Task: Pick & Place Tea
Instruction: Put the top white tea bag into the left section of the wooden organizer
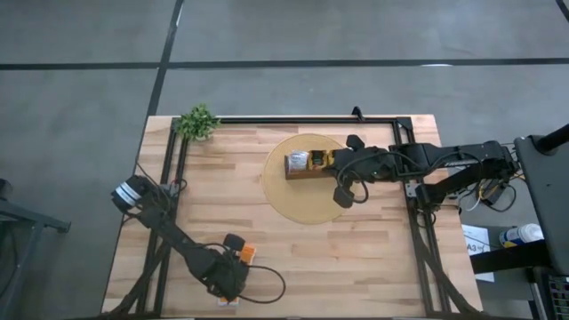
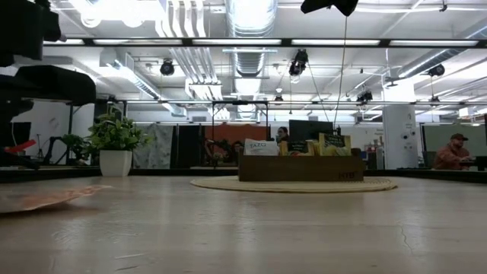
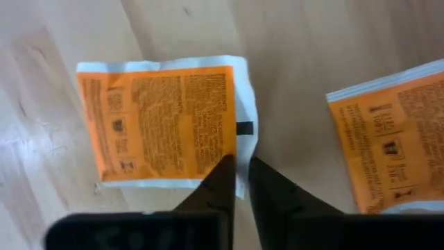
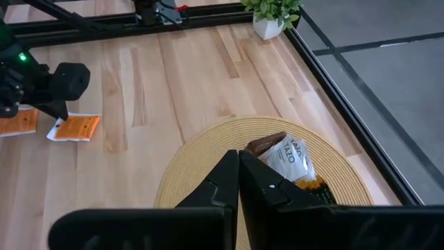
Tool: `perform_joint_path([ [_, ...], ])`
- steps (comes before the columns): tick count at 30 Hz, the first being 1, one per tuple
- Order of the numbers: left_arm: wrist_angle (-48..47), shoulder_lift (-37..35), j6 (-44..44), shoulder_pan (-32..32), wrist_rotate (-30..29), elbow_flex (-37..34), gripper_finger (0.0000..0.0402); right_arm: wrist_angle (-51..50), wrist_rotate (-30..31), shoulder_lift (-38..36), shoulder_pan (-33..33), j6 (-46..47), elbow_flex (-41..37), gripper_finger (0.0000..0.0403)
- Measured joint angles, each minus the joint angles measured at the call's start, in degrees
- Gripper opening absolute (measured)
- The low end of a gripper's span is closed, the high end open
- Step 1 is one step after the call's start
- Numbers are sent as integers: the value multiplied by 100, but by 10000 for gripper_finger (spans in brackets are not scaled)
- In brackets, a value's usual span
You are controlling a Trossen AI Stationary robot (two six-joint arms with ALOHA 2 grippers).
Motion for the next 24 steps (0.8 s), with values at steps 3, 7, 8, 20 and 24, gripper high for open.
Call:
perform_joint_path([
  [3, 8, 0, 103, -2, 16, -27, 9, -2, -2, 0, 0, 23, 0, 8],
  [7, -52, -4, 204, 2, -53, -13, 1, 0, -2, 0, 0, 29, 0, 8],
  [8, -91, -4, 204, 2, -53, 1, 1, 0, -2, 0, 0, 33, 0, 8],
  [20, -747, -634, 202, 170, -207, 279, 0, 1, -3, 0, 0, 0, 0, 8],
  [24, -748, -1256, 171, 470, -236, 279, 0, 2, -4, 0, 0, -5, 0, 8],
])
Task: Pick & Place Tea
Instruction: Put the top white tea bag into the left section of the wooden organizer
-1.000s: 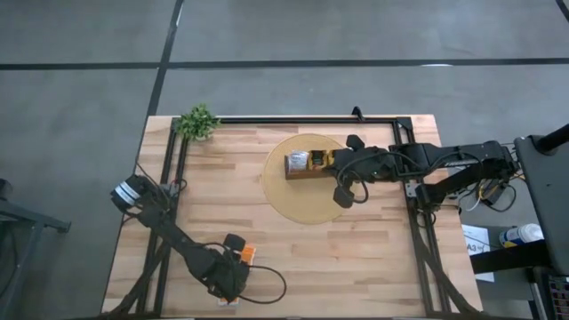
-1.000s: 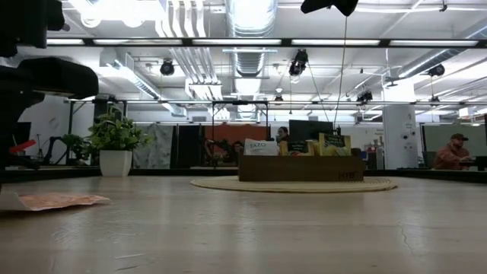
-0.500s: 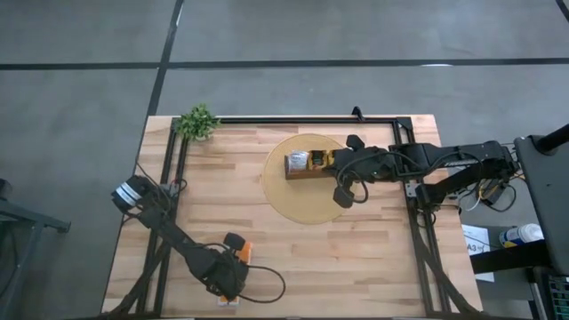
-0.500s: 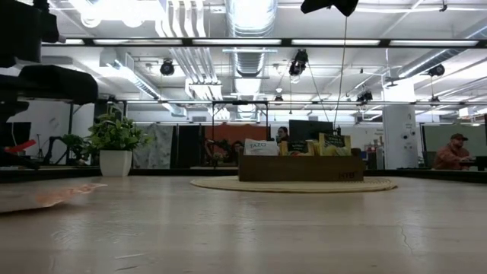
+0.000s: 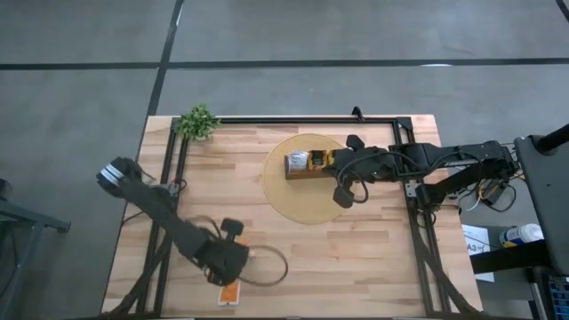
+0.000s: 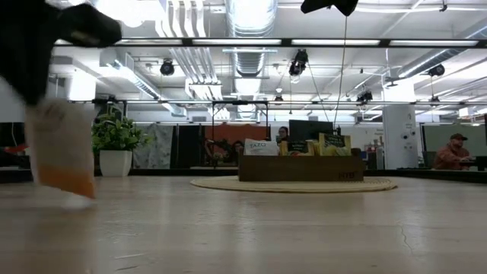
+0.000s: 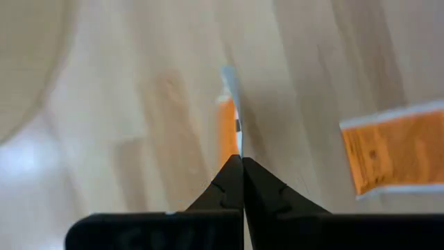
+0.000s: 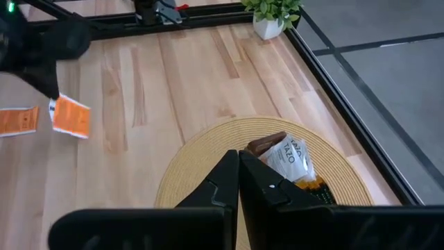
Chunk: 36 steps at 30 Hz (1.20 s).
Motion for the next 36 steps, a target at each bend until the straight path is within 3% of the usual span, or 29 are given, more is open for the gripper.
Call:
perform_joint_path([
  [7, 192, -1266, 95, 959, 75, 0, 0, -1, -2, -2, 4, -17, 0, 8],
  [14, 583, -1956, 771, 2227, 432, 9, 0, -14, 0, -13, 87, -19, 0, 8],
  [27, 1771, -1623, 2070, 4404, 1791, 9, 0, -419, 390, -540, 138, 33, 0, 8],
  [36, 2329, -1047, 2569, 5390, 2995, 9, 0, -435, 615, -810, 136, 55, 2, 8],
])
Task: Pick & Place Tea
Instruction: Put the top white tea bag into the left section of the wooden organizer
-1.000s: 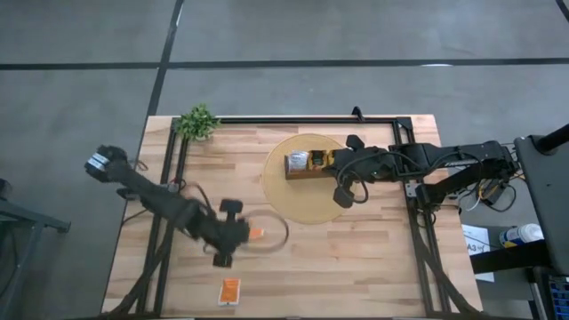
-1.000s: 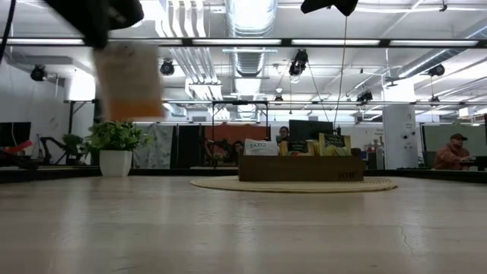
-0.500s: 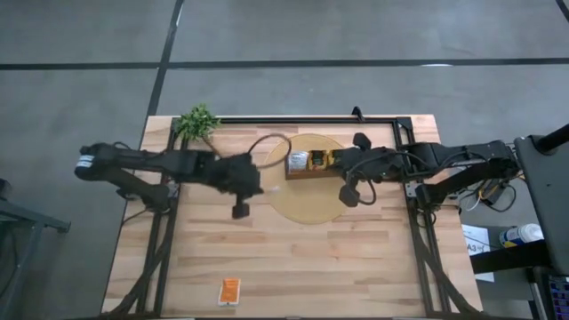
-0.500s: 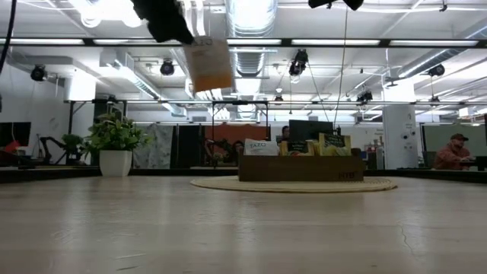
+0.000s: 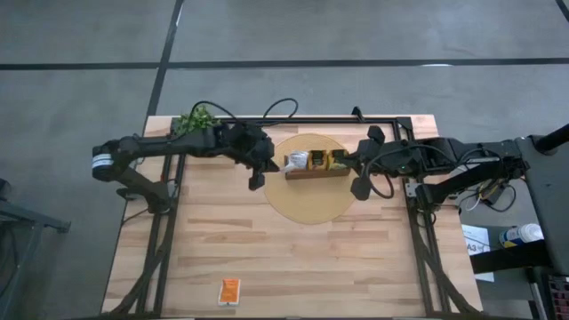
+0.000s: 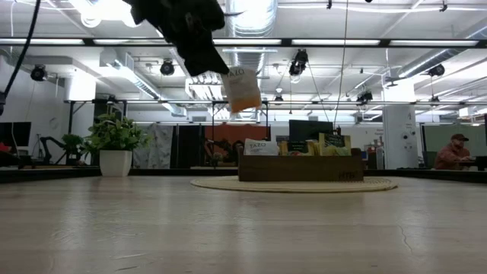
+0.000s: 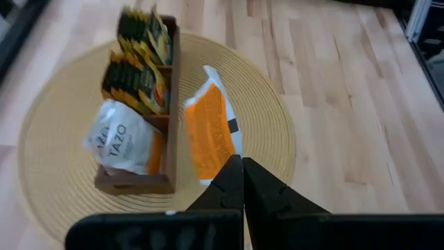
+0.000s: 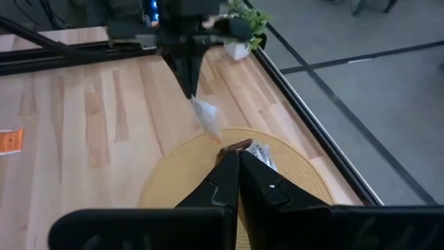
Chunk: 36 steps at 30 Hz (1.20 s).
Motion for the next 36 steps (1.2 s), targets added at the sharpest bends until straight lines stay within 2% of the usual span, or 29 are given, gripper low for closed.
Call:
perform_joint_path([
  [7, -77, 694, 274, 302, 397, 604, 0, -33, 2, -32, 0, -2, 0, 8],
  [15, -1240, 1739, 982, 508, 566, 2012, 0, -334, 11, -30, 0, 221, 0, 8],
  [20, -1593, 2301, 1199, 624, 772, 2596, 0, -499, 133, -30, 0, 326, 0, 8],
  [26, -1738, 2755, 1321, 725, 849, 2857, 0, -496, 148, -30, 0, 299, 0, 8],
  [36, -1919, 2912, 1446, 851, 844, 2846, 0, -495, 147, -30, 0, 259, 0, 8],
])
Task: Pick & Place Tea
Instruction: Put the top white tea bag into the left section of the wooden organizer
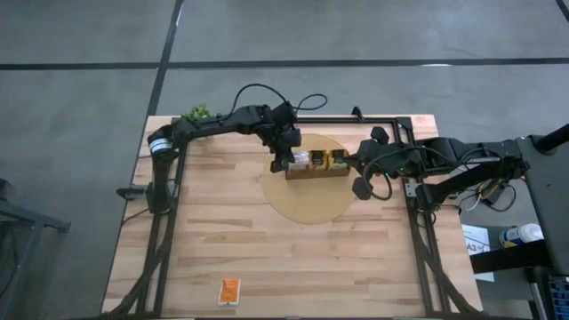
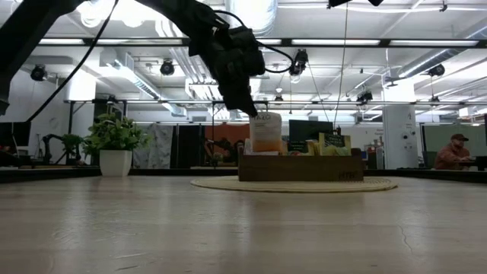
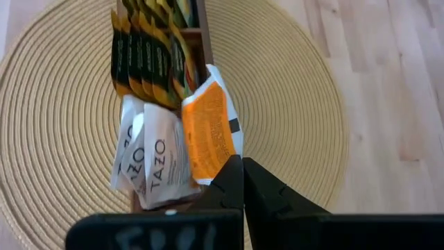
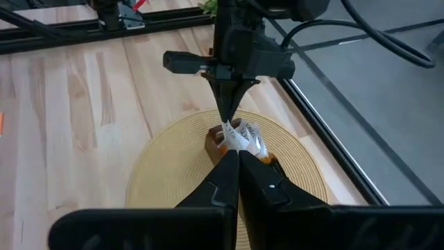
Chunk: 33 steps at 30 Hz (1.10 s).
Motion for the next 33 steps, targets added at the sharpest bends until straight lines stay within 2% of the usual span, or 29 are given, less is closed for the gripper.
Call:
perform_joint_path([
  [12, -12, 102, 53, 267, -75, -37, 0, 10, 1, 0, 0, -76, 0, 8],
  [25, 174, 269, 141, 281, -416, -37, 2, 19, 47, 0, 0, -56, 0, 8],
  [28, 280, 269, 166, 281, -441, -37, 17, 21, 49, 0, 0, -54, 0, 8],
  [33, 376, 269, 156, 281, -629, -37, 72, 21, 51, 0, 0, -55, 0, 8],
])
